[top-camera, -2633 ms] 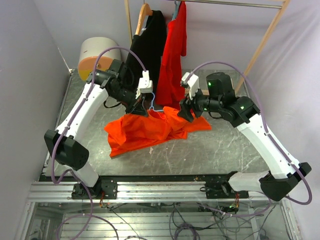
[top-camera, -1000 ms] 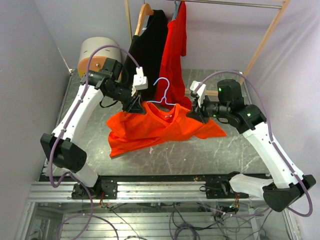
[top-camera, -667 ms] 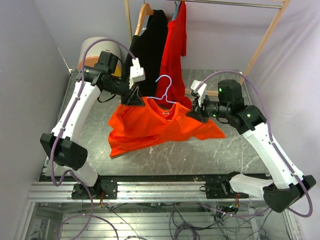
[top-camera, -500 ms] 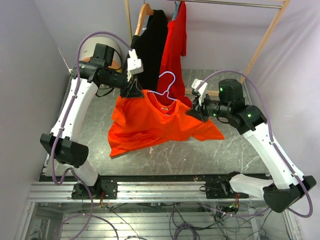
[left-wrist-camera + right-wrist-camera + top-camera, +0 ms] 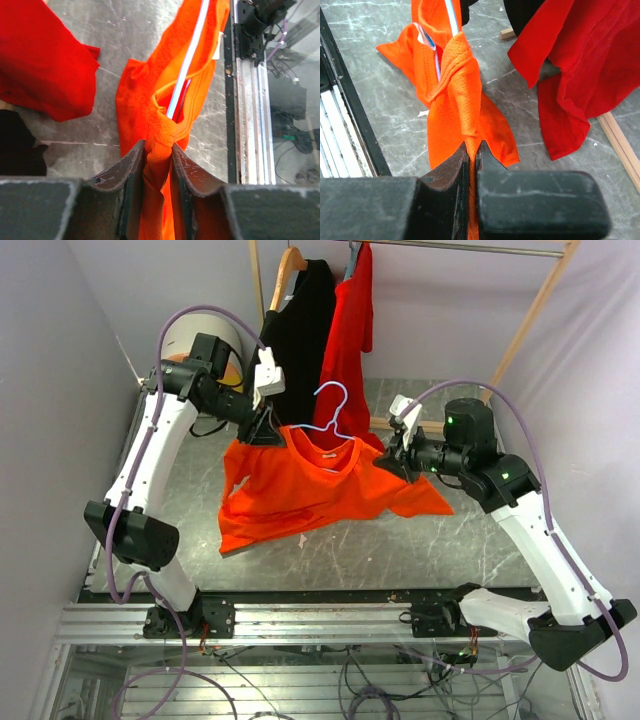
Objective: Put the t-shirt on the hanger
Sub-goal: Place the hanger at the clothesline.
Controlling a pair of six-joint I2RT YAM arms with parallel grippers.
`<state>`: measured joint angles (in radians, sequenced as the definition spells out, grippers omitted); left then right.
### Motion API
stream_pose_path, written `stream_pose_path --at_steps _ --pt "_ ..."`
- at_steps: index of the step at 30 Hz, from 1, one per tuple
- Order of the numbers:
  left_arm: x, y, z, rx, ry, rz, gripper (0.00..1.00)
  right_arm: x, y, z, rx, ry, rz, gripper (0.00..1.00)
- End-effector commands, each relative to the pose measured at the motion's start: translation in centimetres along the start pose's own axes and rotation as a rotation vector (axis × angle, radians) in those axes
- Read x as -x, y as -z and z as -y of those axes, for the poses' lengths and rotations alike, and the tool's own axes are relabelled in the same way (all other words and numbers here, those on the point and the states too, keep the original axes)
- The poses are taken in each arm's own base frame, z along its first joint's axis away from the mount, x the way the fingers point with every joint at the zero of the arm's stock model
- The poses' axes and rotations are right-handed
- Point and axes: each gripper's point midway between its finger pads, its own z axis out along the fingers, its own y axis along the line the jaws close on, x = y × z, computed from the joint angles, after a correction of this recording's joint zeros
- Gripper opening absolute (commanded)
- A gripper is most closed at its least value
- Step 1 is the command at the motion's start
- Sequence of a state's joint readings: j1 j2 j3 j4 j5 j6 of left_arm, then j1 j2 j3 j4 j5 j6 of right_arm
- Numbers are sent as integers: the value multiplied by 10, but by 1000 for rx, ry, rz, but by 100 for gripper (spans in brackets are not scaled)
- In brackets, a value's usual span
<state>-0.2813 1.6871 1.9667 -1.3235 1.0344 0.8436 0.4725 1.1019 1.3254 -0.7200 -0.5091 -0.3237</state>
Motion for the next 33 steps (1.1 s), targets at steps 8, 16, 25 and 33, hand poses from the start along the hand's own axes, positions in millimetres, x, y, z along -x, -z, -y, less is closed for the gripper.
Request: stream_pose_path --at_steps 8,16,25,33 --pt "2 -2 25 -126 -19 41 7 12 -2 12 -41 0 39 0" --pt "8 10 17 -81 -80 54 7 -18 13 24 -183 -75 -36 52" --pt "6 10 23 -94 -96 65 7 5 25 22 -183 -102 32 61" --pt "7 9 29 -109 -106 85 7 91 39 28 -134 -10 237 69"
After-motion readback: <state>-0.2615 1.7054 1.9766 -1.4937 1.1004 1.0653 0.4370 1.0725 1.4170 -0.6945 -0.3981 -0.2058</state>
